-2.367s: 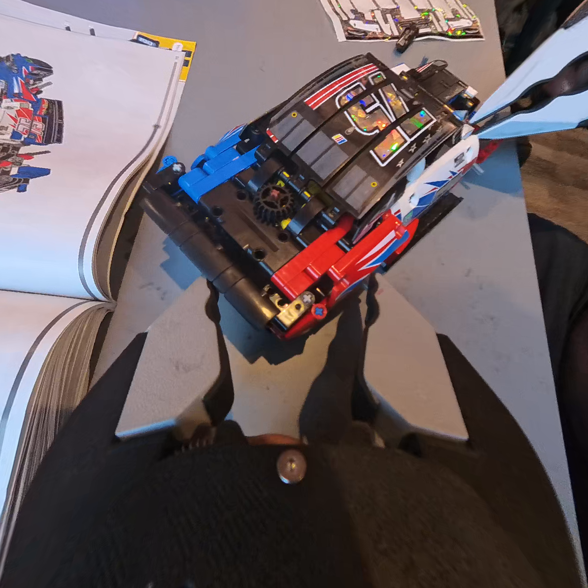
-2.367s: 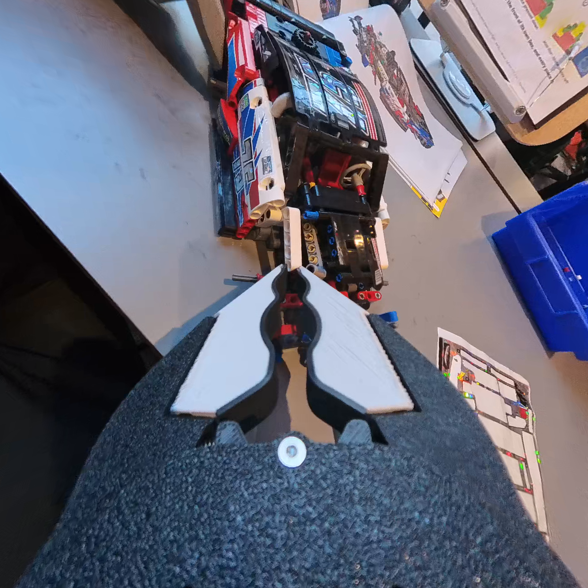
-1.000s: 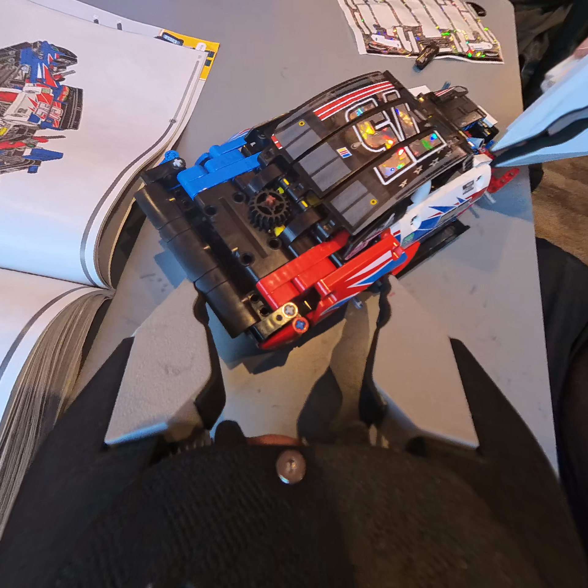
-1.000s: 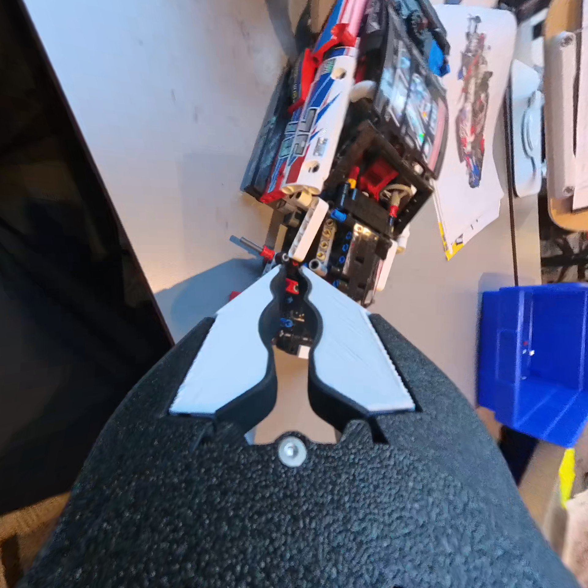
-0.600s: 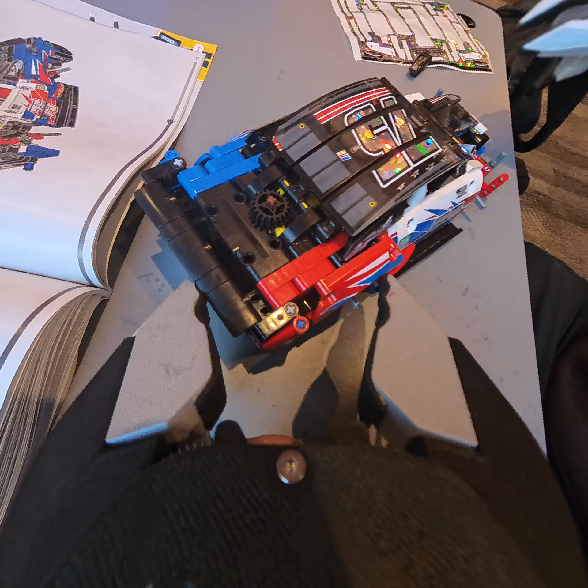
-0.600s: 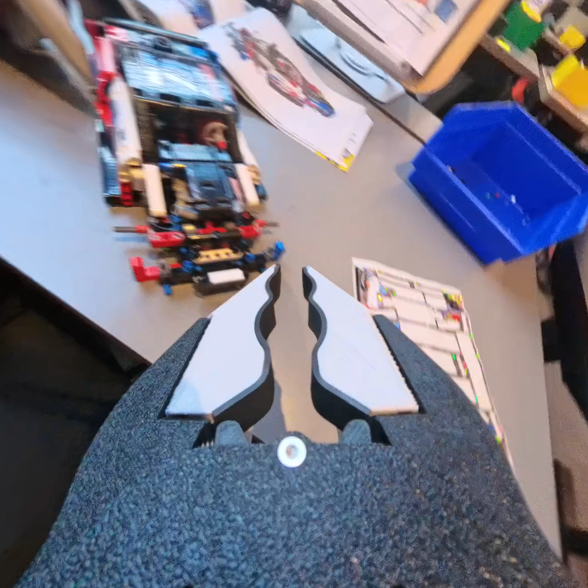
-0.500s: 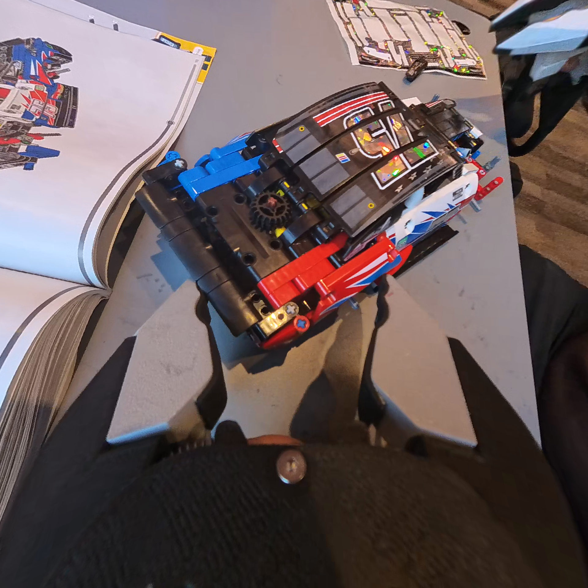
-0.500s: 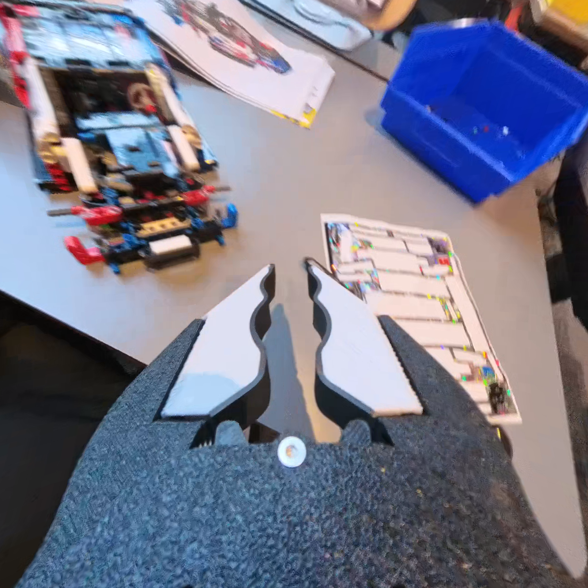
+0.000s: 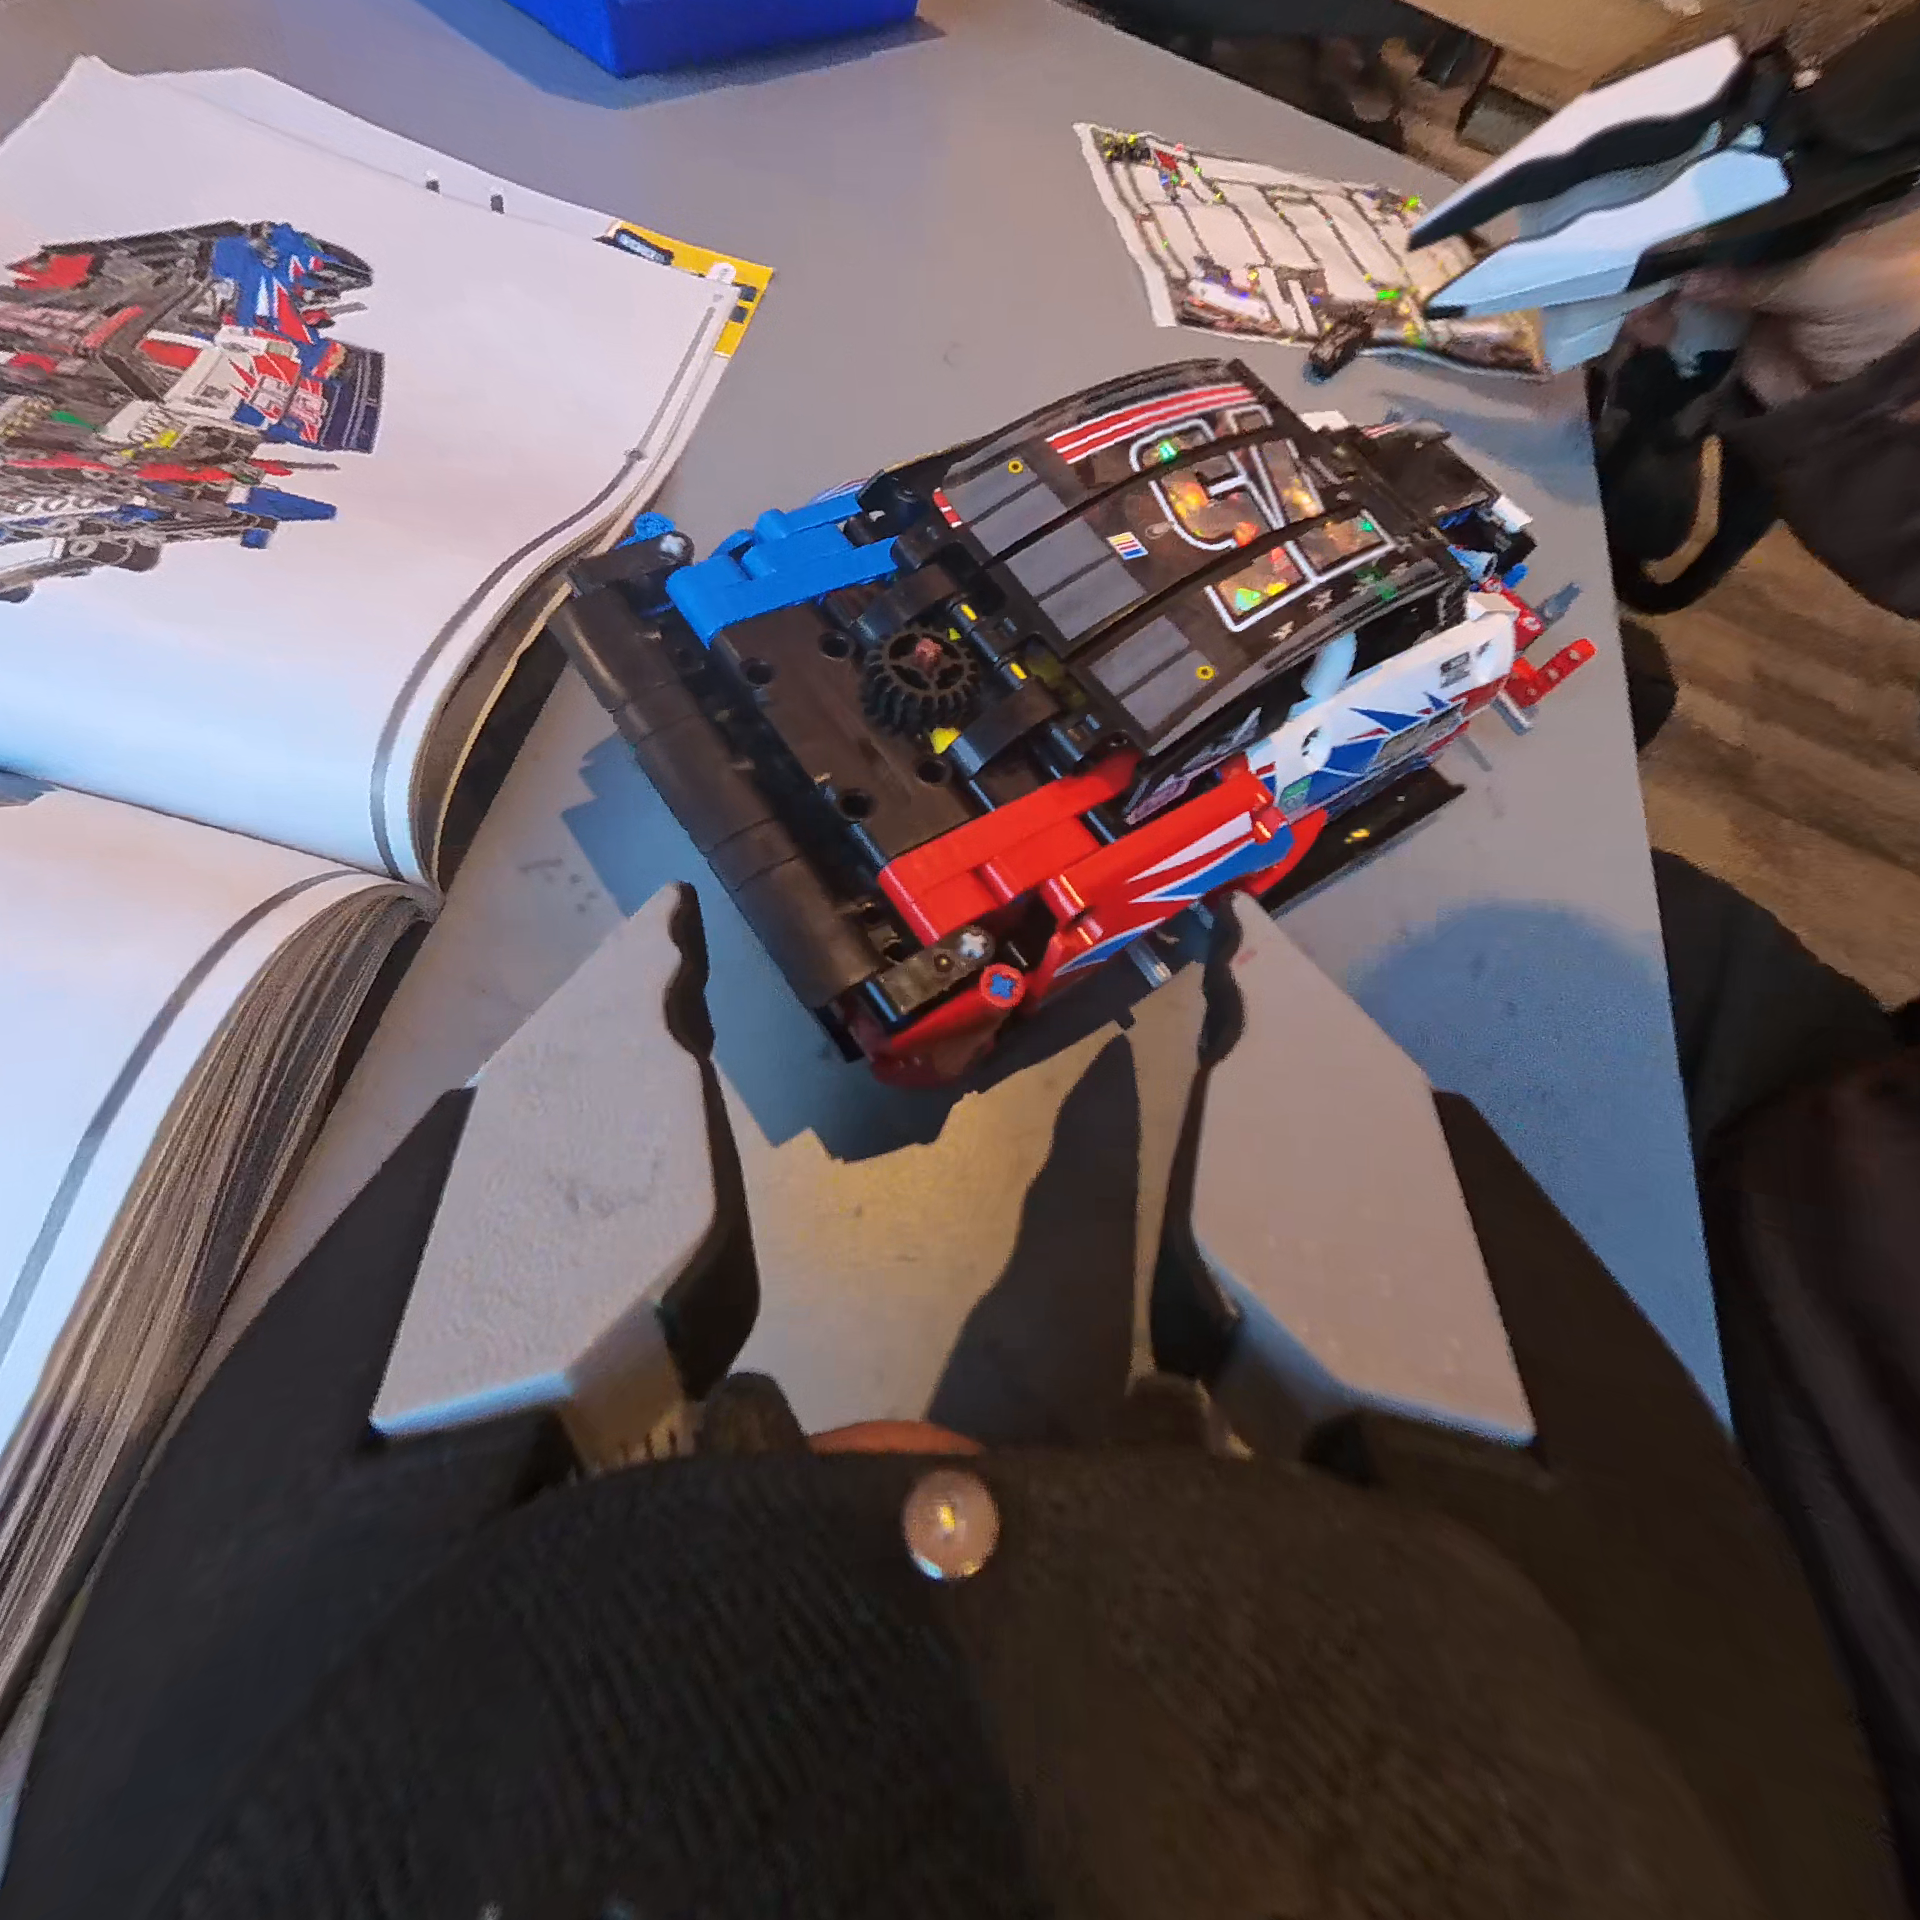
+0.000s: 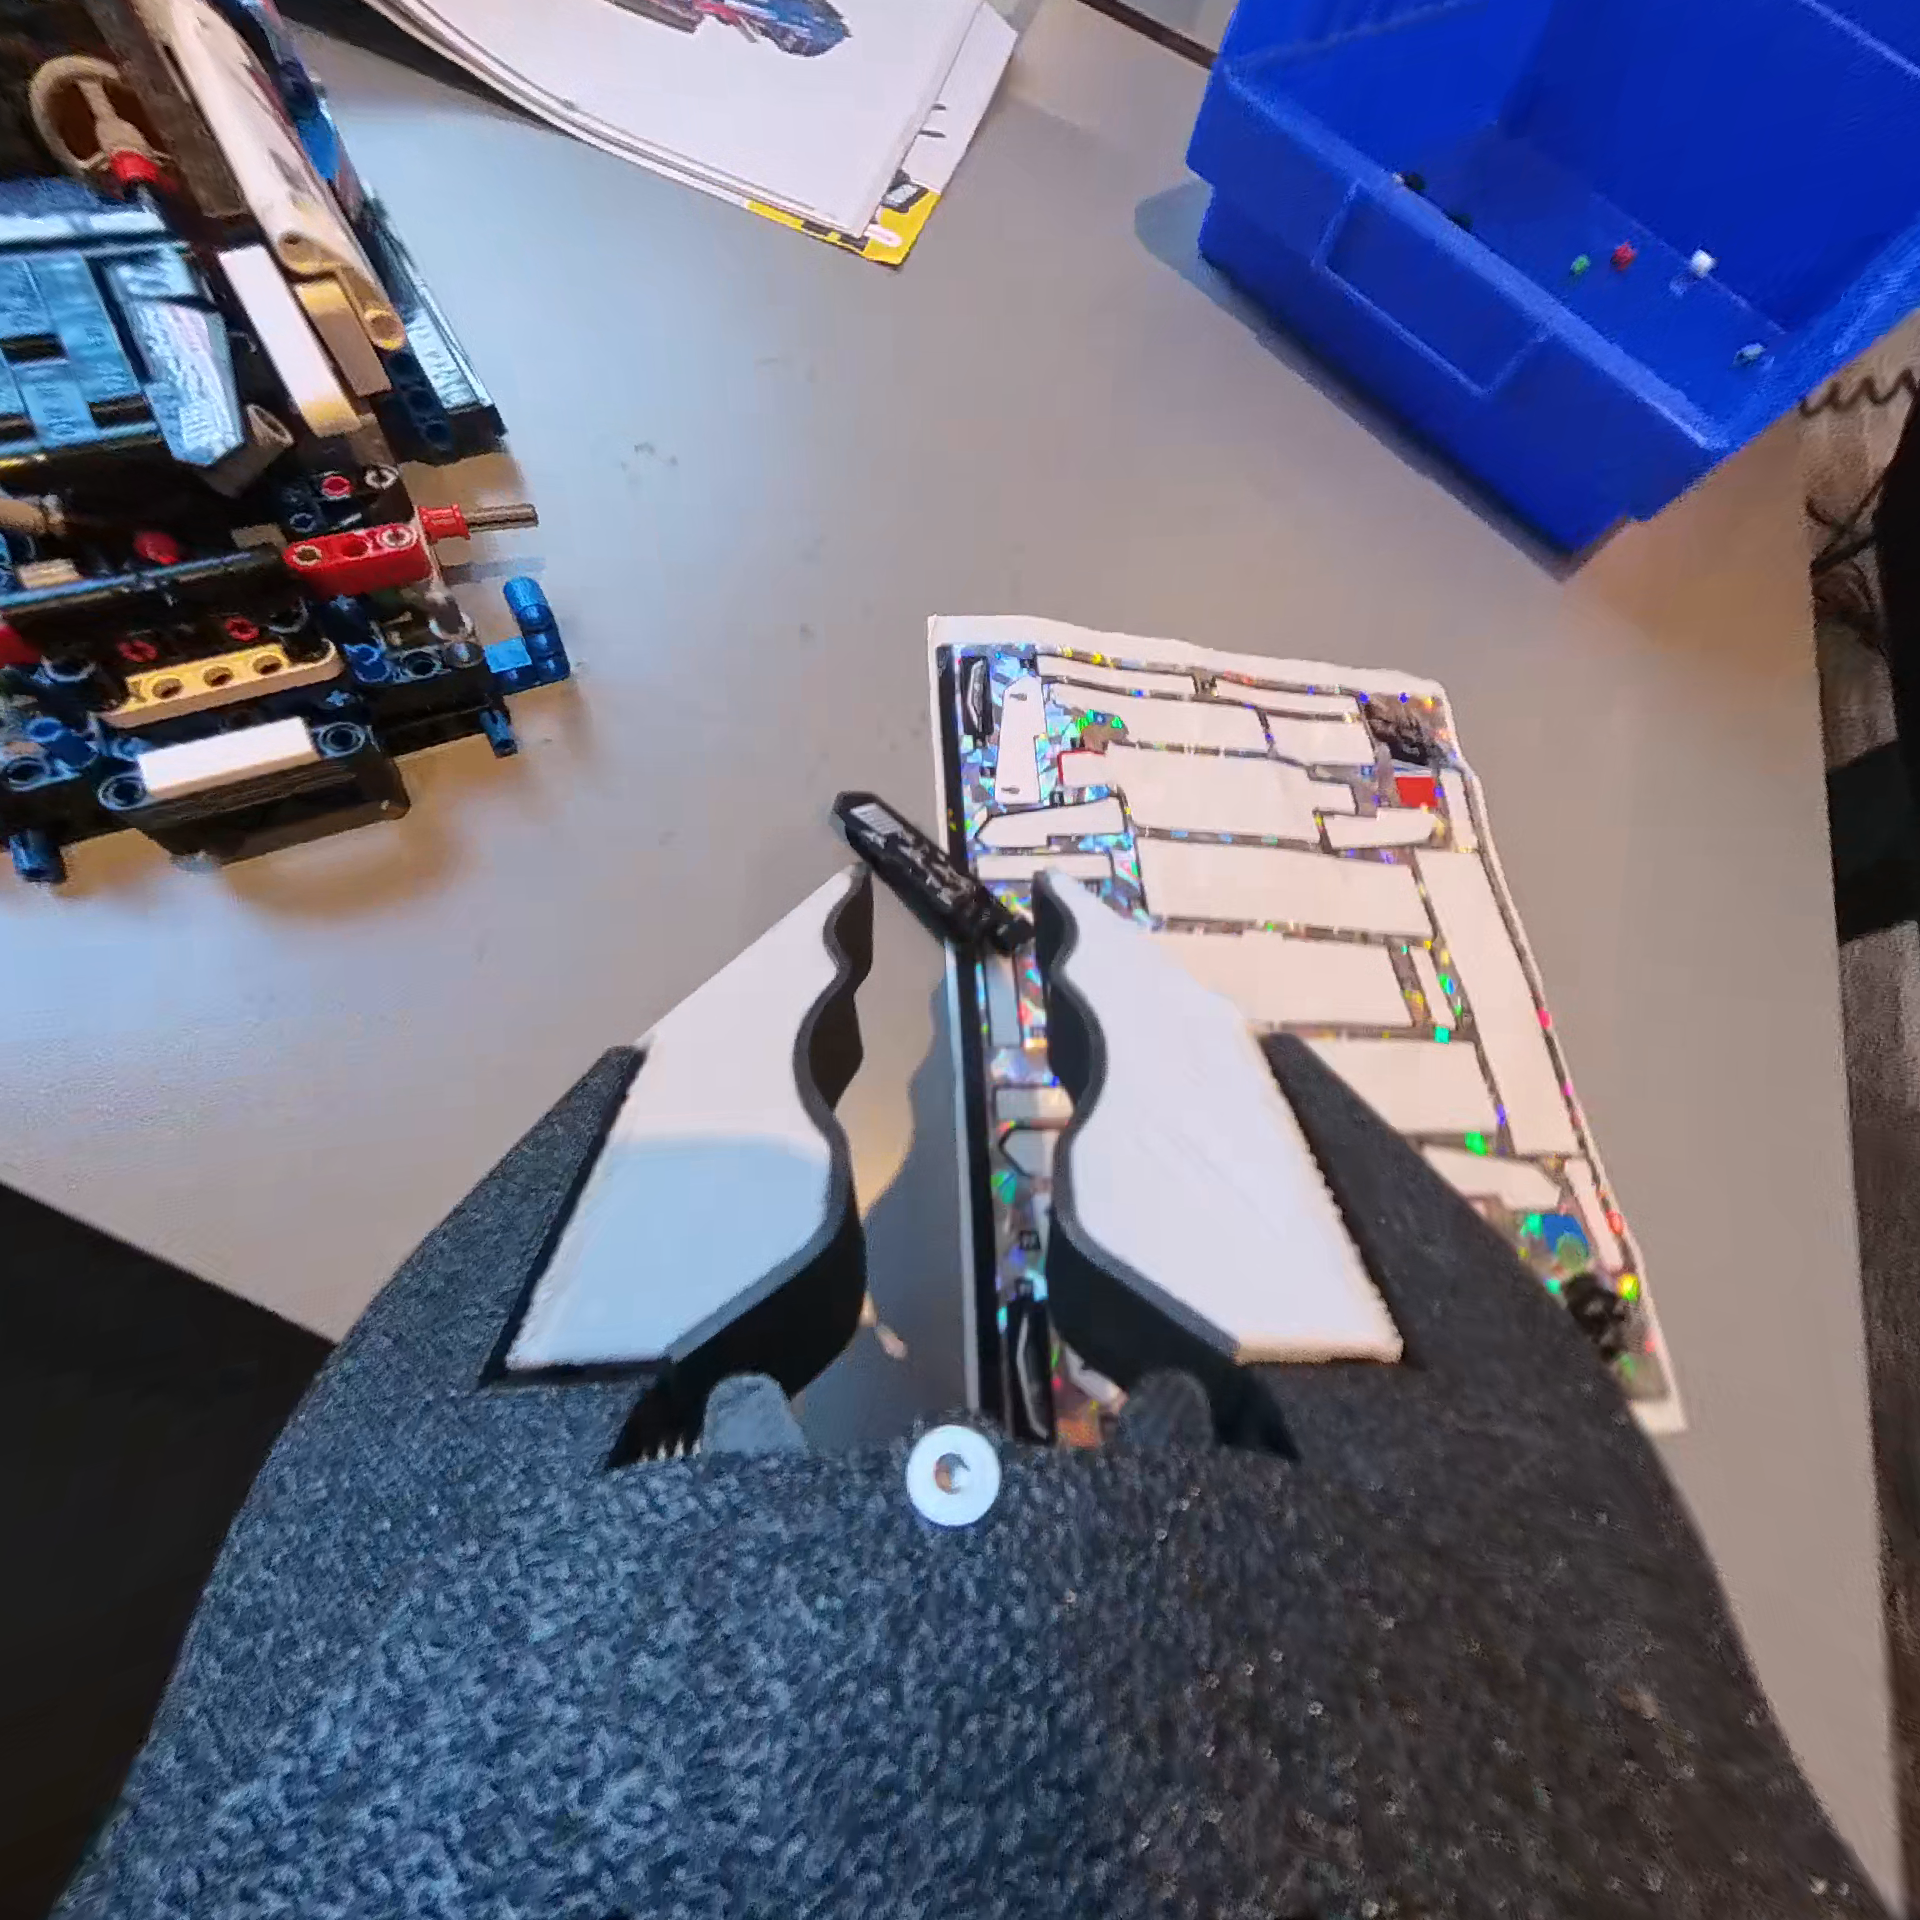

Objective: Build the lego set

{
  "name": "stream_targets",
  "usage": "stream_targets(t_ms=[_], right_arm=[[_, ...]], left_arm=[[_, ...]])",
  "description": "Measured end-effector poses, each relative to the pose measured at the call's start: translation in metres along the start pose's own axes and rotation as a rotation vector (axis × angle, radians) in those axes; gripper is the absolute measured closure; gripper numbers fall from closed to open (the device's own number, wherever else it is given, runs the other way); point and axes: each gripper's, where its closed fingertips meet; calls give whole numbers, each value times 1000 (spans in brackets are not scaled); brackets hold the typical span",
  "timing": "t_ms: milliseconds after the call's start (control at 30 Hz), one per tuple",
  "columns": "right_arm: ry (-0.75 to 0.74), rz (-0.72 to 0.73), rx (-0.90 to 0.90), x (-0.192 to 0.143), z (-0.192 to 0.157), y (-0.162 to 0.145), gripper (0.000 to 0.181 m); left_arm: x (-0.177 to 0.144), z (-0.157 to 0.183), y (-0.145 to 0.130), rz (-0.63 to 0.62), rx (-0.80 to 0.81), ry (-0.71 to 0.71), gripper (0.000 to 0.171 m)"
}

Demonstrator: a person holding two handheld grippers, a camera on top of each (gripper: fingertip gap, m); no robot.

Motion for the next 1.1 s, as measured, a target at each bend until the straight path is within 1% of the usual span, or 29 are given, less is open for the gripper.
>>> stream_targets(t_ms=[67,133,167,233,300,400,433,467,533,600,633,700,767,867,900,967,1033,1100], right_arm=[[67,7,-54,5,-4,5,147],[171,-9,-119,9,-14,3,147],[173,-36,-156,12,-11,-1,147],[193,-76,-220,16,-7,-4,147],[254,-93,-261,19,-9,-3,147],[336,-137,-276,26,-13,-10,148],[378,-119,-266,27,-18,-9,159],[412,-104,-252,27,-21,-9,163],[454,-94,-230,28,-23,-9,167],[458,-84,-268,27,-25,-8,167],[457,-80,-290,26,-26,-8,167],[482,-70,-314,22,-32,-5,167],[497,-16,-351,14,-42,6,167],[503,100,-521,-1,-67,23,166],[504,103,-599,-3,-75,21,166],[496,55,-748,0,-83,9,166],[517,63,-812,-1,-86,11,166],[539,6,-829,0,-82,9,163]], left_arm=[[-2,0,2,10,-16,-29,79],[-6,2,5,33,1,-53,85],[-8,1,7,47,19,-52,88],[-12,-3,10,70,52,-26,88],[-13,-6,11,81,76,3,88],[-17,-11,14,109,88,42,88],[-18,-13,15,125,84,51,89],[-21,-14,17,141,79,54,91],[-28,-20,22,186,70,85,96],[-37,-24,23,231,41,140,97],[-40,-20,23,246,24,149,97],[-45,-7,20,274,1,162,100],[-45,11,13,261,-3,173,101],[-39,52,4,205,-13,153,102],[-33,69,0,176,-10,130,103],[-19,95,-12,114,5,110,105],[-2,116,-27,54,36,88,105],[16,128,-44,13,29,73,105]])
Point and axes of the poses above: each gripper's, where its closed fingertips meet, x out along the fingers, y out of its top, z = x × y across the jaws, and after that the axes turned 15 degrees about -x, right-handed
